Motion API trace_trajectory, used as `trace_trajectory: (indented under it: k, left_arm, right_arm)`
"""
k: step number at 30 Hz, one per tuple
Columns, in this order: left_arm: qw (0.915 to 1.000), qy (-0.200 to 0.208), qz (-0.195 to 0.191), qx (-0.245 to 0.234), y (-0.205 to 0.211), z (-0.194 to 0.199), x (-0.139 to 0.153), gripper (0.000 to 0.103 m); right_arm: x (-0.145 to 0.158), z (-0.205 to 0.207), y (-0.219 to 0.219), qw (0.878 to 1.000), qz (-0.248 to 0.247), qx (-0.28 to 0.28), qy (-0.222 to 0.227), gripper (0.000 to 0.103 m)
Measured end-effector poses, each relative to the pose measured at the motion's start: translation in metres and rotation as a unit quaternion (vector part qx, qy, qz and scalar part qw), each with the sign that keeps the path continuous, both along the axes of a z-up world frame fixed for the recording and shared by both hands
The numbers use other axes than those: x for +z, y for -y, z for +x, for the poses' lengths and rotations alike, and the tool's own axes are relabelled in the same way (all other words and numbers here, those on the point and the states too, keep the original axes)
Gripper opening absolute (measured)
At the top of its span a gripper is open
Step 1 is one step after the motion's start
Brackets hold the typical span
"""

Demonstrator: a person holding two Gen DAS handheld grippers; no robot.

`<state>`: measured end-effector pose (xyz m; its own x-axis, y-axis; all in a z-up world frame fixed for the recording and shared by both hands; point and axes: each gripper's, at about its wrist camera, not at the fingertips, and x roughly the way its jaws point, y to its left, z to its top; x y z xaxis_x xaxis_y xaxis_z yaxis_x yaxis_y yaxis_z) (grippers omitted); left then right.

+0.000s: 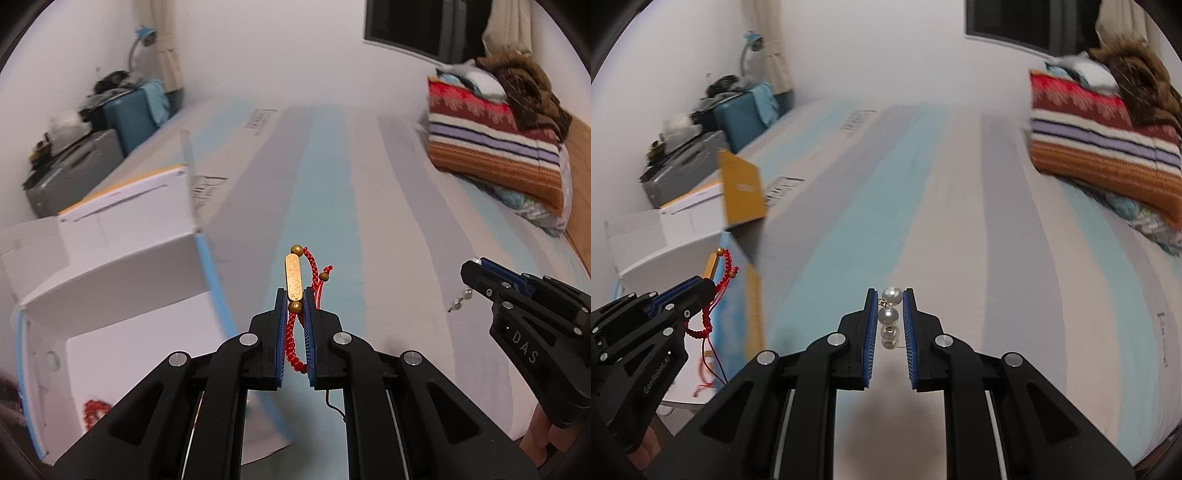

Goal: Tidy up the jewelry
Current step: 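Carry the pearl strand and red cord bracelet into the white box, then open both tools to release the items into the box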

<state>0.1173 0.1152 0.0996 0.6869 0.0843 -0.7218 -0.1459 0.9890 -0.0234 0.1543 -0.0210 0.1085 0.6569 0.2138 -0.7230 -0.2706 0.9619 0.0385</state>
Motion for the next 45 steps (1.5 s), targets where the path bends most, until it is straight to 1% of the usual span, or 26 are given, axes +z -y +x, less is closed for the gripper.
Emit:
trace_trajectory:
  k: [6, 13, 16, 19, 22, 25, 27, 32, 38, 39, 45]
  left_arm:
    - [0.9988, 0.0, 0.004, 0.048, -0.056, -0.032, 0.007, 0.008]
    - [0.994, -0.012, 0.001, 0.109, -0.13, -0.067, 0.001, 0.008]
    - [0.991, -0.022, 0.0, 0.132, -0.159, -0.081, -0.007, 0.008]
    - [0.9884, -0.033, -0.002, 0.148, -0.18, -0.091, -0.015, 0.008]
    - [0.9861, -0.046, -0.011, 0.159, -0.196, -0.097, -0.026, 0.008]
    - [0.9837, -0.067, -0.017, 0.166, -0.209, -0.101, -0.042, 0.008]
    - [0.9821, -0.078, -0.029, 0.169, -0.22, -0.104, -0.054, 0.008]
    - [0.9784, -0.099, -0.035, 0.178, -0.236, -0.11, -0.076, 0.008]
    - [0.977, -0.106, -0.037, 0.181, -0.241, -0.111, -0.084, 0.009]
    - [0.9767, -0.108, -0.037, 0.182, -0.241, -0.111, -0.085, 0.011]
    - [0.9757, -0.105, -0.036, 0.189, -0.244, -0.112, -0.086, 0.013]
  right_arm:
    - [0.015, -0.025, -0.057, 0.999, 0.005, 0.052, 0.014, 0.013]
    - [0.014, -0.051, -0.13, 0.993, 0.0, 0.114, 0.013, 0.013]
    - [0.008, -0.06, -0.164, 0.99, -0.003, 0.14, 0.006, 0.013]
    - [-0.001, -0.067, -0.188, 0.987, -0.008, 0.157, -0.001, 0.013]
    - [-0.017, -0.07, -0.214, 0.984, -0.022, 0.174, -0.019, 0.013]
    - [-0.033, -0.07, -0.23, 0.982, -0.034, 0.182, -0.04, 0.013]
    - [-0.045, -0.067, -0.24, 0.98, -0.044, 0.184, -0.054, 0.013]
    - [-0.068, -0.061, -0.253, 0.978, -0.063, 0.183, -0.078, 0.013]
    - [-0.089, -0.056, -0.262, 0.976, -0.074, 0.18, -0.098, 0.013]
    - [-0.092, -0.055, -0.263, 0.976, -0.075, 0.18, -0.1, 0.013]
    - [-0.093, -0.056, -0.264, 0.976, -0.077, 0.176, -0.099, 0.015]
